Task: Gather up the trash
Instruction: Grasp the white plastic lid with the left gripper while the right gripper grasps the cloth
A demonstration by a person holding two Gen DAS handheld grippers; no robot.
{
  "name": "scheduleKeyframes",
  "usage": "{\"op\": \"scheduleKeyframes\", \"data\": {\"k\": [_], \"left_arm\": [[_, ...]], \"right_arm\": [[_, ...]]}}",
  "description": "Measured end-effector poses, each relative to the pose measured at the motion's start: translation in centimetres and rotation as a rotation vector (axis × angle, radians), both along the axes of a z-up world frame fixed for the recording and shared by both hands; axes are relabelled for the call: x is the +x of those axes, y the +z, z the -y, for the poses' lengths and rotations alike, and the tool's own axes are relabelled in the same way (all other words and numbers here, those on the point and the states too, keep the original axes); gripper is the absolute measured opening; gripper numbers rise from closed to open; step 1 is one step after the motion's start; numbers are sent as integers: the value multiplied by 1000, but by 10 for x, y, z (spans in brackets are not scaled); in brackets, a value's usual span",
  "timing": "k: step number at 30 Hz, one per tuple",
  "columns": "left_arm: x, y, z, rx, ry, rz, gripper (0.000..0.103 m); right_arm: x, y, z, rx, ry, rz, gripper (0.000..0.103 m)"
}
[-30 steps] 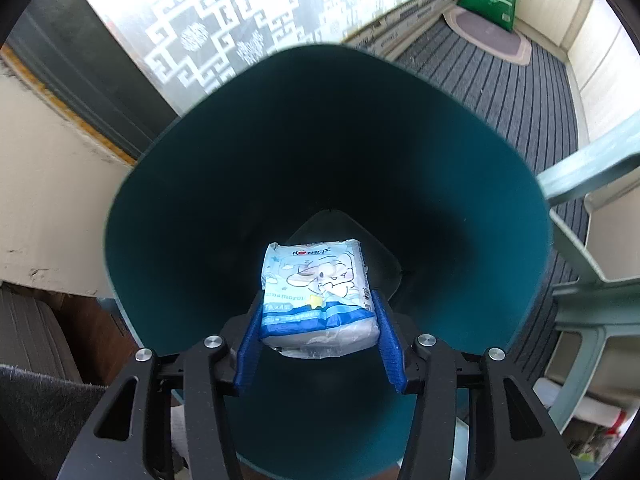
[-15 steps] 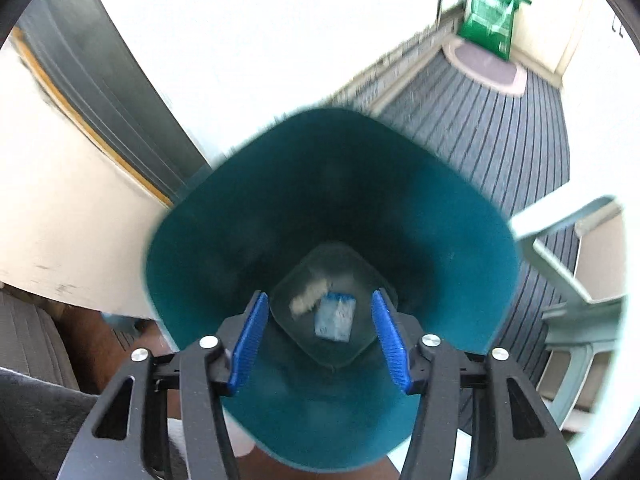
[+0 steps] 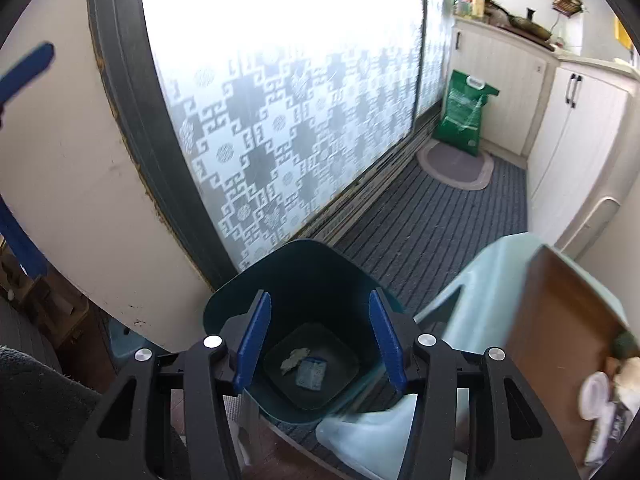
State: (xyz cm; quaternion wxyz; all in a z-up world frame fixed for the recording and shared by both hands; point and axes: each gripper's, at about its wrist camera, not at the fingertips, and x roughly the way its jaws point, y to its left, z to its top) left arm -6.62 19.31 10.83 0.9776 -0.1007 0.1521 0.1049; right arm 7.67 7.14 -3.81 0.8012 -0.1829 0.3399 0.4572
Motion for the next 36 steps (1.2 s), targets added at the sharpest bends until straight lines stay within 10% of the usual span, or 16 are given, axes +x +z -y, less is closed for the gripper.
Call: {"op": "scheduleKeyframes", "data": {"k": [23, 36], "left_arm": [[113, -44, 114, 56, -252, -149, 80], [171, -90, 193, 187, -538, -336, 80]], "right_arm": [[80, 66, 193, 53, -308, 71, 52], [136, 53, 249, 154, -382, -165, 52]]}}
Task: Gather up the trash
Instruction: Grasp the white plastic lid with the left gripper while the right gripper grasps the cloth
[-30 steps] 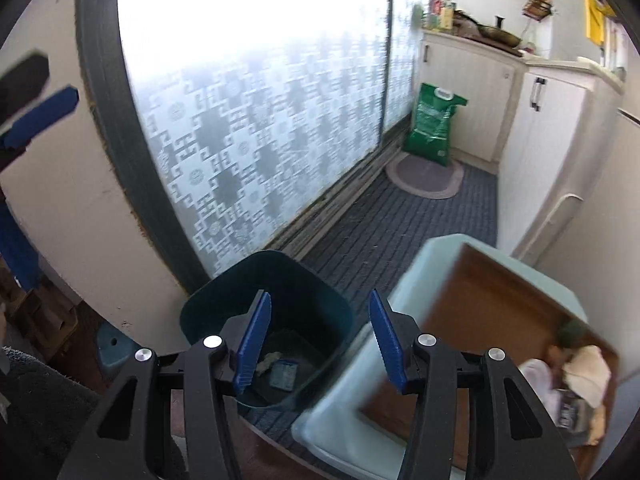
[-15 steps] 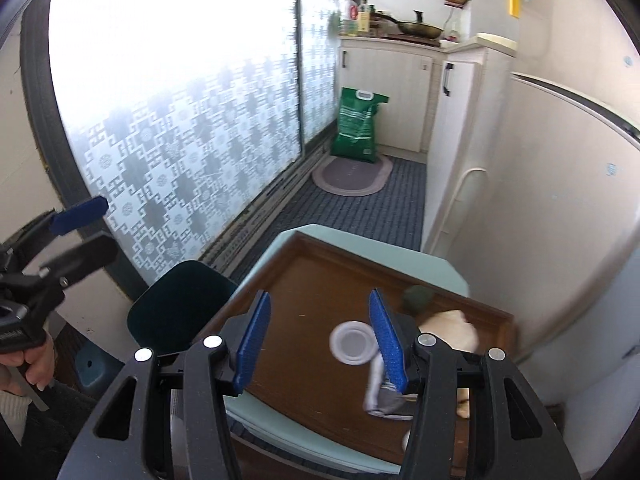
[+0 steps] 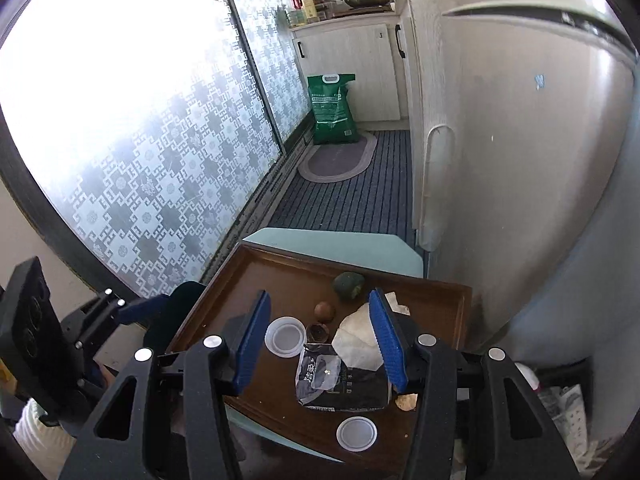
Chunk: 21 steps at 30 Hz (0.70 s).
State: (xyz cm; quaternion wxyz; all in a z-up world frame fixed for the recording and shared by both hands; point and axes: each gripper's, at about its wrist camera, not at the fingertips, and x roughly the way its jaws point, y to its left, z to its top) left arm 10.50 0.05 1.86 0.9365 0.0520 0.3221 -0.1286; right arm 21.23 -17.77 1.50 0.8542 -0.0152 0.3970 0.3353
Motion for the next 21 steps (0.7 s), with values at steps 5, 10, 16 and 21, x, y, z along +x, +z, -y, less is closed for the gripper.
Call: {"op": "scheduleKeyframes", "data": {"k": [5, 10, 16, 21], "left_arm": [[19, -15, 17, 63, -22, -62, 80], [38, -29, 16, 85, -23, -121, 77], [54, -39, 14, 79, -34, -183, 74], [64, -40, 15, 47, -41, -208, 70]], "right_arm": [[14, -19, 15, 39, -22, -82, 52], [19, -31, 17, 47, -24, -131, 52], [28, -45, 24, 102, -20, -218, 52], [35, -49, 29, 101, -52, -238, 52]]}}
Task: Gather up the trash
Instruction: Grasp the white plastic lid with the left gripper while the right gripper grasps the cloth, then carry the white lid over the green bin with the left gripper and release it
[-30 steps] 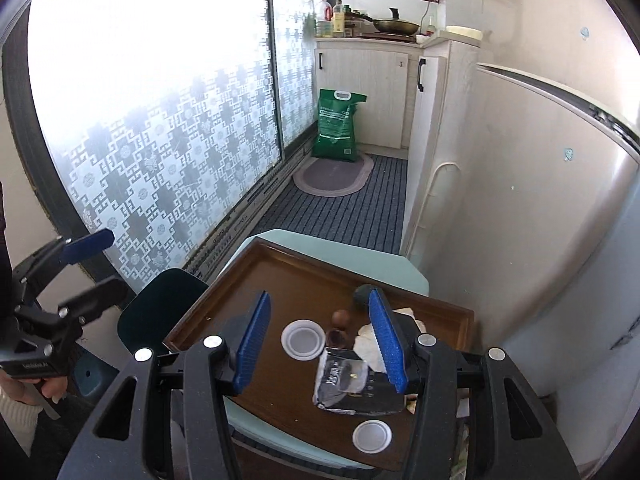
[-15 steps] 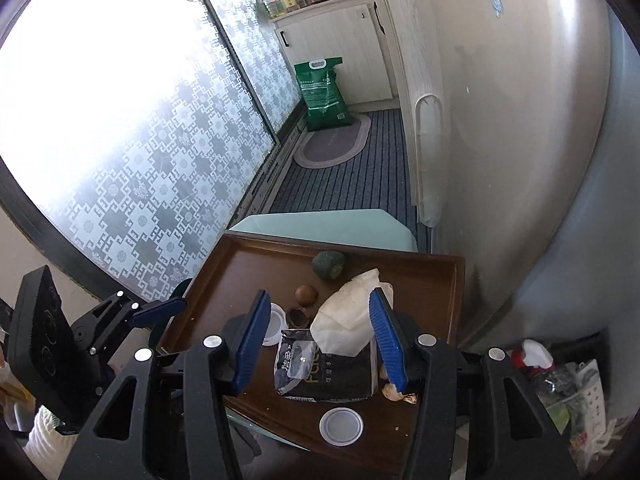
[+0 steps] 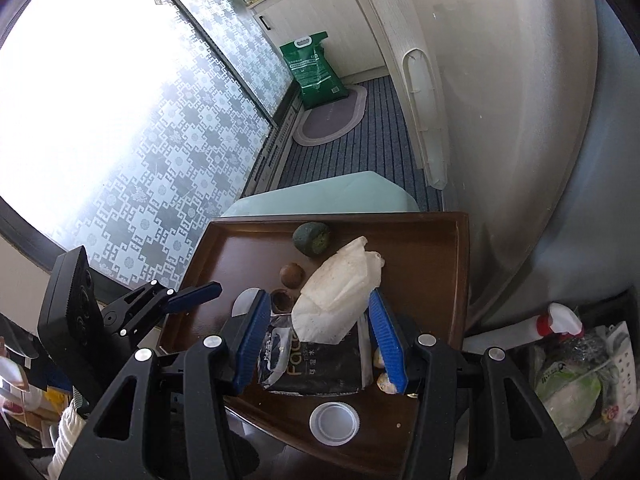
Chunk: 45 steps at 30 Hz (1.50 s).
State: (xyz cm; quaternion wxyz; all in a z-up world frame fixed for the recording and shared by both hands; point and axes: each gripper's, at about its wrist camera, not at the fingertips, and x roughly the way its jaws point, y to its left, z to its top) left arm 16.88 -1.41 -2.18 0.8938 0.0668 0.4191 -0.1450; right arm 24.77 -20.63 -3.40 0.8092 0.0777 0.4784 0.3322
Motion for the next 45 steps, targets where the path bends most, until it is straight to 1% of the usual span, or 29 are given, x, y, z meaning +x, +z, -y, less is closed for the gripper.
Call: {"op": "scheduleKeyframes", "data": {"k": [7, 13, 15, 17, 18, 19, 22, 27, 32, 35, 37, 38, 40, 45], "left_arm": [[11, -9, 8, 28, -17, -32, 70], [20, -10, 8, 22, -10, -41, 67], [23, -10, 8, 15, -8, -42, 63], [24, -9, 7, 11, -6, -41, 52], [25, -9, 6, 7, -6, -41, 49], [26, -9, 6, 6, -6, -40, 43], [26, -9, 6, 5, -8, -35, 42], [25, -10, 3, 11, -1, -28, 42], [17, -5, -1, 2, 5, -12, 42], [10, 0, -2, -11, 10, 3, 42], [8, 3, -4, -15, 12, 9, 42], [6, 5, -6, -15, 15, 13, 42], [2, 7, -8, -19, 22, 20, 42], [-8, 16, -25, -51, 61, 45, 42]], "right_arm": [[6, -4, 6, 27, -21, -25, 52], [9, -10, 3, 36, -40, -41, 52], [11, -12, 3, 38, -45, -49, 50], [13, -15, 3, 33, -51, -53, 48], [13, -16, 3, 31, -54, -55, 48], [13, -18, 4, 32, -59, -57, 48], [16, -20, 5, 32, -78, -61, 47], [20, -22, 7, 66, -92, -71, 47], [22, -24, 3, 60, -97, -73, 46], [23, -27, -1, 51, -98, -72, 40], [24, -27, -4, 42, -107, -65, 30], [24, -27, -6, 32, -109, -57, 28], [24, -26, -8, 28, -109, -48, 21], [21, -19, -15, 6, -103, -10, 13]]}}
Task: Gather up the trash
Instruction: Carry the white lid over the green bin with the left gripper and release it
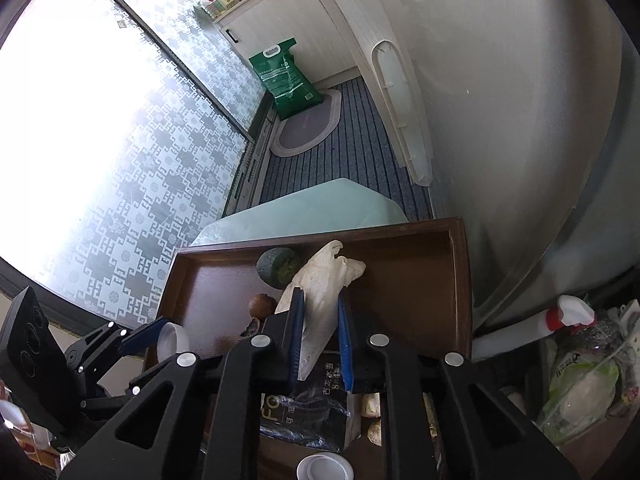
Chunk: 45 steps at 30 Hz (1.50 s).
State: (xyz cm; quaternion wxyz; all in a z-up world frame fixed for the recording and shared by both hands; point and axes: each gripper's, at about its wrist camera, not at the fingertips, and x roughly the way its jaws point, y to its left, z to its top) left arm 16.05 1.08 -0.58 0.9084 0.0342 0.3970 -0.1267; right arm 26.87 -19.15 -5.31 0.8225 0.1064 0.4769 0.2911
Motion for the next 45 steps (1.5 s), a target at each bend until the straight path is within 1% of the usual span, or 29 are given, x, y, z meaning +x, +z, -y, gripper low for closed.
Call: {"op": "scheduleKeyframes", "data": {"k": [7, 10, 12, 16, 21, 28, 33, 36, 41, 45], "left_arm": [[-14, 13, -33, -60, 99, 35, 42], [-20, 18, -51, -90, 143, 39, 42], [-25, 19, -61, -102, 167, 37, 42], [-33, 20, -81, -115, 214, 30, 42], [-44, 14, -111, -127, 279, 14, 42], [-63, 5, -150, -153, 369, -21, 42], [-77, -4, -175, -149, 431, -52, 42], [-84, -13, -186, -151, 455, -77, 42], [-89, -33, -198, -138, 480, -140, 42], [-91, -52, -205, -126, 495, -195, 42]], "right_arm": [[-13, 20, -11, -22, 17, 75, 8], [-21, 32, -20, -58, 30, 128, 8], [-27, 40, -27, -97, 34, 175, 7], [-39, 57, -44, -104, 71, 236, 7], [-54, 71, -70, -106, 130, 287, 7], [-78, 81, -106, -125, 216, 315, 7], [-99, 87, -130, -142, 281, 338, 7], [-111, 83, -142, -135, 326, 340, 7], [-123, 71, -169, -129, 387, 317, 7], [-130, 62, -191, -143, 430, 305, 7]]}}
